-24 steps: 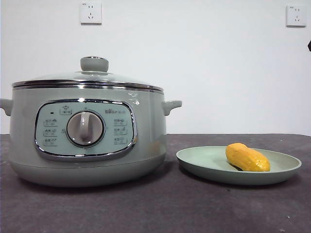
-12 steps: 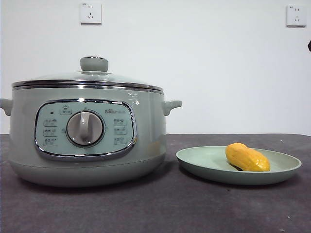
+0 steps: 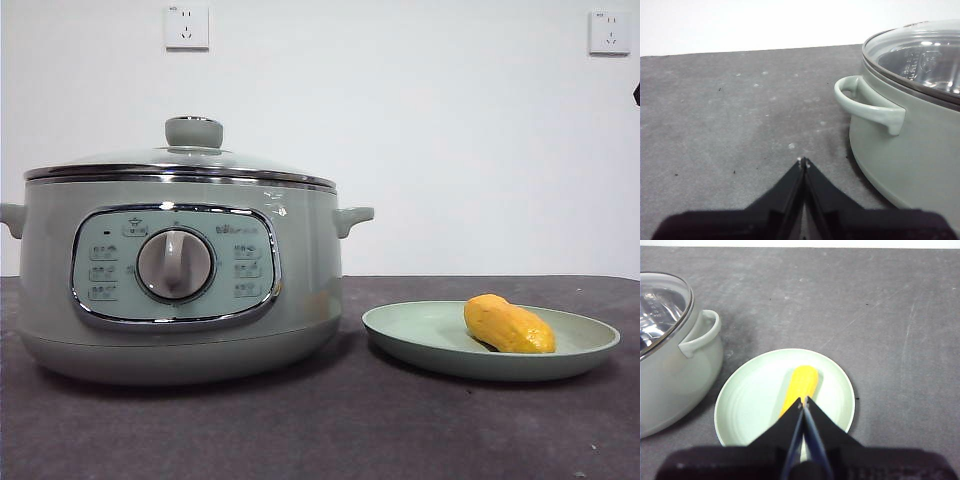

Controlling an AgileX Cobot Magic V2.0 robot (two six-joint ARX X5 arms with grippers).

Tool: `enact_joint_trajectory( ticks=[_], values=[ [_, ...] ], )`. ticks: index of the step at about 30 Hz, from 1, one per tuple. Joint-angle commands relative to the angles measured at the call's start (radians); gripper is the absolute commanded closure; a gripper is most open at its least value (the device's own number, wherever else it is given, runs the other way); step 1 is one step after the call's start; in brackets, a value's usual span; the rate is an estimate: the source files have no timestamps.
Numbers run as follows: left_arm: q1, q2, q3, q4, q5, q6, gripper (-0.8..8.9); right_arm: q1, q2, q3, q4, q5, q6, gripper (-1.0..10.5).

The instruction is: Take the corn out from the steamer,put the corn on the plate,close the lid

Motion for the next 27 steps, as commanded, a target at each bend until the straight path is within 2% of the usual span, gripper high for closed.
enact_joint_trajectory(
  ticks=[1,9,13,16,17,22,27],
  values=[
    [0.003,-0.003,-0.014,0.003,-0.003,-0.010,8.16,0.000,-0.001,-0.006,0.006,0.003,0.010,9.5],
    [0.003,-0.003,-0.014,0.003,-0.003,-0.010,8.16,0.000,-0.023,-0.006,-0.013,0.004,0.005,9.5],
    [0.003,-0.003,-0.014,0.003,-0.003,-0.010,8.16,-0.003,-0.114,-0.023,-0.037,0.004,-0.037,9.5],
    [0.003,-0.003,-0.014,0.003,-0.003,-0.010,8.16,-0.042,-0.192,-0.076,0.042,-0.009,-0.095,9.5],
    [0.003,-0.003,-0.014,0.003,-0.003,-0.010,8.16,-0.061,-0.218,-0.100,0.081,-0.026,-0.105,9.5],
    [0.003,-0.003,-0.014,0.003,-0.003,-0.010,8.16,-0.222,-0.361,-0.270,0.301,-0.216,-0.133,9.5],
    [0.003,-0.003,-0.014,0.003,-0.004,-0.010,8.16,-0.344,-0.466,-0.391,0.342,-0.264,-0.121,9.5]
  ],
)
